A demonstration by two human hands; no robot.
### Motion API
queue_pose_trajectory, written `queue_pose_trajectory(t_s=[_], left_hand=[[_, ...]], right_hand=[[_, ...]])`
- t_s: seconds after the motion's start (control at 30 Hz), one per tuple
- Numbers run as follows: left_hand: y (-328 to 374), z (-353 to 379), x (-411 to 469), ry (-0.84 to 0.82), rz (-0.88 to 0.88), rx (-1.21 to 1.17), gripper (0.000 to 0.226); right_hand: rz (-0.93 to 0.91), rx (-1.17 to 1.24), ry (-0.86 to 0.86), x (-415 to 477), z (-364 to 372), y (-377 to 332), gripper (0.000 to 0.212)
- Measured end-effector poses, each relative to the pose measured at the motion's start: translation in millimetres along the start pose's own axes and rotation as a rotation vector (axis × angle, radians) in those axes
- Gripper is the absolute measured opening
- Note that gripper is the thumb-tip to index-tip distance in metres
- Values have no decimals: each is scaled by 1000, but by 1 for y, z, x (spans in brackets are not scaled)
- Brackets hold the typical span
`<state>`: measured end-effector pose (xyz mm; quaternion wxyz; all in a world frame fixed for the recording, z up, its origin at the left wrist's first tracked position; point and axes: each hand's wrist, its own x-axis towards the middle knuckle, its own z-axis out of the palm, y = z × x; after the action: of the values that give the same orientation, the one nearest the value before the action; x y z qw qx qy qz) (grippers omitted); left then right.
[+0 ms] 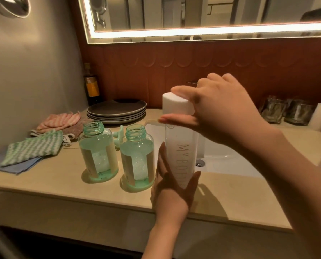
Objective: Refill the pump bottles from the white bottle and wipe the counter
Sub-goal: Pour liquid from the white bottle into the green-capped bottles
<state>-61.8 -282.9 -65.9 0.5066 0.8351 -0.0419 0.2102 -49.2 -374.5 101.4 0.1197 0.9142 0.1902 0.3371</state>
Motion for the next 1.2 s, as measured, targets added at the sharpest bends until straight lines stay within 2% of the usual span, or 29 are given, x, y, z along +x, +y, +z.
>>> queue_pose_trajectory(t_s=[0.07,0.17,0.3,0.37,0.43,0.53,0.57,0.67,0.97,1.03,1.13,1.2], left_hand=[[1,0,1,-20,-24,4,105],[2,1,3,-90,-107,51,98],[0,2,5,-88,-110,68,107],[-1,1,3,-77,-70,47,105],[0,1,2,-60,-27,30,103],[0,-1,1,-16,31,18,100],[-1,-1,1,-5,41,12,101],[-1,-1,1,1,51,12,100],[3,-3,-3,-36,-6,7,95],[0,-3,-3,-16,6,-4,96],[2,-3,0,-47,-22,20,102],[1,-2,3,-82,-68,48,104]], right_hand=[[-6,-52,28,0,-2,5,95],[-10,-7,118,-2,-3,15,97],[56,293,318,-1,-5,23,75],[60,463,336,5,-2,26,66],[5,601,204,13,3,28,60],[-124,724,-201,22,6,26,56],[-148,725,-280,22,6,24,55],[-146,606,-280,20,6,20,58],[-116,279,-130,14,-11,17,97],[-106,177,-139,14,-11,19,91],[-24,9,-72,13,-10,24,68],[-6,8,-46,9,-12,26,76]])
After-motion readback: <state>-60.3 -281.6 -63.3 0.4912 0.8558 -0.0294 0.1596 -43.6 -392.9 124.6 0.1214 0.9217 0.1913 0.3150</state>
